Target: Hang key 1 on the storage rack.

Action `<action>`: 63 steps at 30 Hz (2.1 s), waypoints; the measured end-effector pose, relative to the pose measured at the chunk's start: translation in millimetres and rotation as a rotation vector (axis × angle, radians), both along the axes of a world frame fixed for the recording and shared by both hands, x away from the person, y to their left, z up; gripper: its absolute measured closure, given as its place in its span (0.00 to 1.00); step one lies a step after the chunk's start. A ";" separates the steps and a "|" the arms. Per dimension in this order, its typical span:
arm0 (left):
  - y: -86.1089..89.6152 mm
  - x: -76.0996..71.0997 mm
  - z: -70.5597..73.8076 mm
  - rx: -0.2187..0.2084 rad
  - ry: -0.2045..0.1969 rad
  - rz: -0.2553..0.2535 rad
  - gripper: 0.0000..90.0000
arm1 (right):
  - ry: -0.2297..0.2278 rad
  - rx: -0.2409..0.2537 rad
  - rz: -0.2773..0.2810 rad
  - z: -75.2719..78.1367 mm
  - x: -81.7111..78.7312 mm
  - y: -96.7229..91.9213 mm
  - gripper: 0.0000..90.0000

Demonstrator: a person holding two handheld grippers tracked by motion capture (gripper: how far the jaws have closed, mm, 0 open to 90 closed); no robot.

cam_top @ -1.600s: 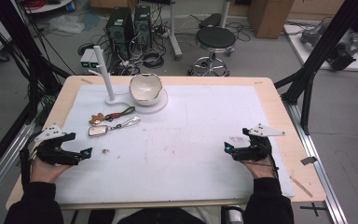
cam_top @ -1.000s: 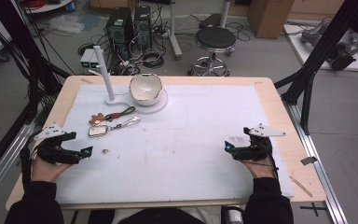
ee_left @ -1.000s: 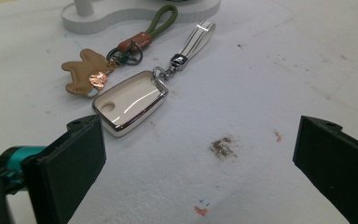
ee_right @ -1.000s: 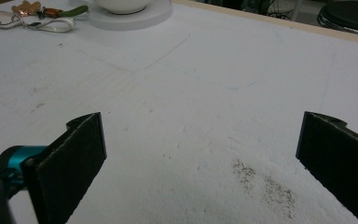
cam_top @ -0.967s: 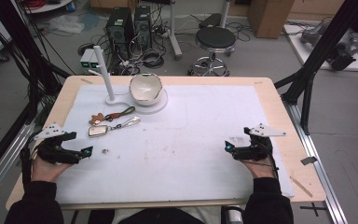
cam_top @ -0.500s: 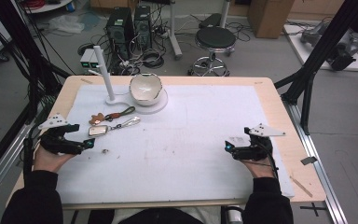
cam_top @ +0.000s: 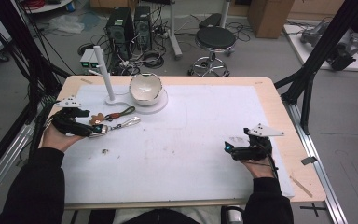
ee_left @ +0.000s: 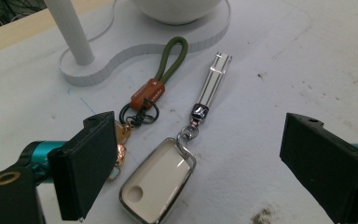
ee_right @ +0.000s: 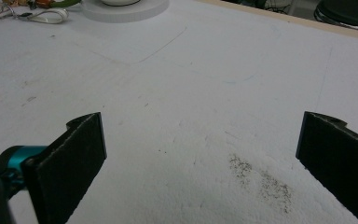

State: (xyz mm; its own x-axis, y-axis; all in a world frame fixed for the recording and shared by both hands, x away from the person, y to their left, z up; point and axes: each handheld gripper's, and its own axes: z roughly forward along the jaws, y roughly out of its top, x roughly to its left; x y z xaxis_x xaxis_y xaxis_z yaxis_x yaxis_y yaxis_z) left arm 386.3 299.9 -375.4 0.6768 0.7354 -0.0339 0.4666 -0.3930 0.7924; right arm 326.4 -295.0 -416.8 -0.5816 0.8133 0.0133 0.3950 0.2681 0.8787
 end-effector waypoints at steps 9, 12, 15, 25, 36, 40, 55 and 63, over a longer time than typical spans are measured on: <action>-8.3 34.5 6.6 0.026 0.048 -0.040 0.13 | -0.001 -0.002 -0.008 0.0 0.3 0.0 0.01; -13.8 44.6 6.3 0.050 0.068 -0.058 0.13 | -0.004 -0.003 -0.005 -0.1 0.4 0.1 0.01; -18.7 51.1 5.3 0.060 0.082 -0.074 0.13 | -0.003 -0.009 -0.003 -0.5 0.5 1.0 0.01; -33.6 79.4 -8.2 0.120 0.117 -0.104 0.16 | -0.001 -0.020 -0.002 -0.5 -0.7 1.3 0.01; -38.2 107.0 -16.0 0.133 0.177 -0.116 0.29 | -0.020 -0.025 -0.001 0.9 -2.5 0.8 0.01; -37.8 110.6 -28.5 0.185 0.224 -0.125 0.34 | -0.022 -0.025 0.000 1.1 -2.8 0.4 0.01; -41.4 113.6 -41.3 0.251 0.266 -0.112 0.52 | -0.028 -0.045 0.009 0.8 -4.9 1.5 0.01; -44.3 113.4 -45.5 0.295 0.251 -0.102 0.67 | -0.028 -0.048 0.009 0.7 -5.3 2.3 0.01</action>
State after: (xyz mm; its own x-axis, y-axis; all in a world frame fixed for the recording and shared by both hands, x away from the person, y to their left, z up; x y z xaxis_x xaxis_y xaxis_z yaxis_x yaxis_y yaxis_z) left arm 499.7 255.6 -420.9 0.7446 0.6675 -0.0049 0.5782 -0.6412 0.5045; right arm 321.1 -292.7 -416.1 -0.5884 0.8075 -0.0417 0.3678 0.3133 0.8756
